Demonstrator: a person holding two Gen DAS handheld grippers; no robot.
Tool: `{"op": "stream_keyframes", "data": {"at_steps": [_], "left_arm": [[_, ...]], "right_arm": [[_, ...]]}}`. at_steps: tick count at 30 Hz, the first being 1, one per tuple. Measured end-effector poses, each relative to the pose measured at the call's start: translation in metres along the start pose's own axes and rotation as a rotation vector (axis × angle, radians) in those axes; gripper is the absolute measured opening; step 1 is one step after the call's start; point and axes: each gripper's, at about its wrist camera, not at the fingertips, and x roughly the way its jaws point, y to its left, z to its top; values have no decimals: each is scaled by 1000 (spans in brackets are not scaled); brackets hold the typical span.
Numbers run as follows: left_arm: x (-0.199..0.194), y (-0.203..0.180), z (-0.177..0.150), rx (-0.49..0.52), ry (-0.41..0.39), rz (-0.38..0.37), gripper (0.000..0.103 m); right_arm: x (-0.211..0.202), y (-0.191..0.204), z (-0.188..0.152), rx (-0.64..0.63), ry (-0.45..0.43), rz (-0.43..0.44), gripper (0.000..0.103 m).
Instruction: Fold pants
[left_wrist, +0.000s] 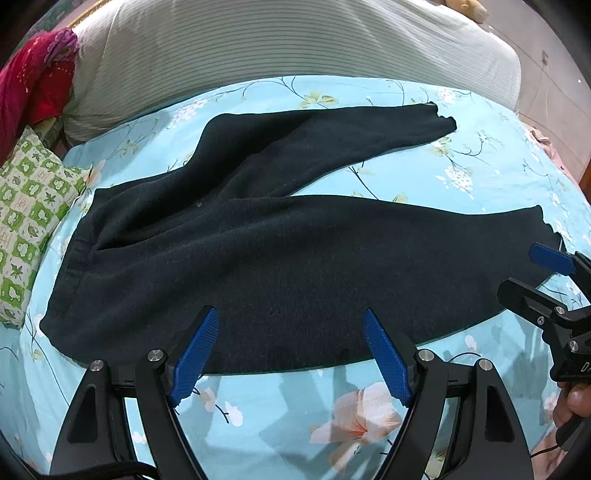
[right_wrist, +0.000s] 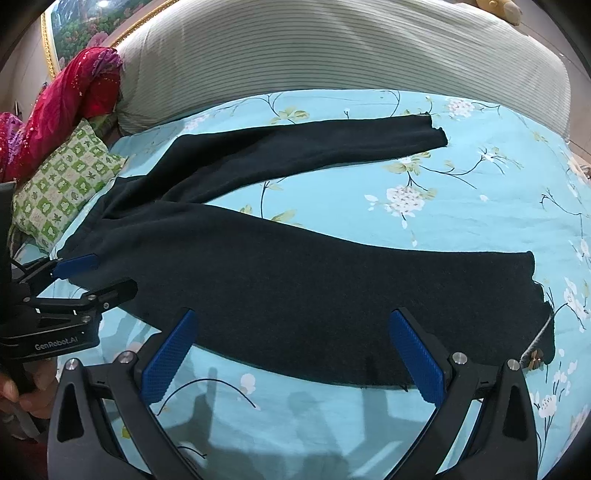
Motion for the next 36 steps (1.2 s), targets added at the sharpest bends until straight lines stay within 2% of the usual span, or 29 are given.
{"op": "stream_keyframes", "data": {"at_steps": [36], "left_arm": [[10,4,5,-10,25,-25,81]], "right_arm": [[4,-4,7,27,17,17,102]]}}
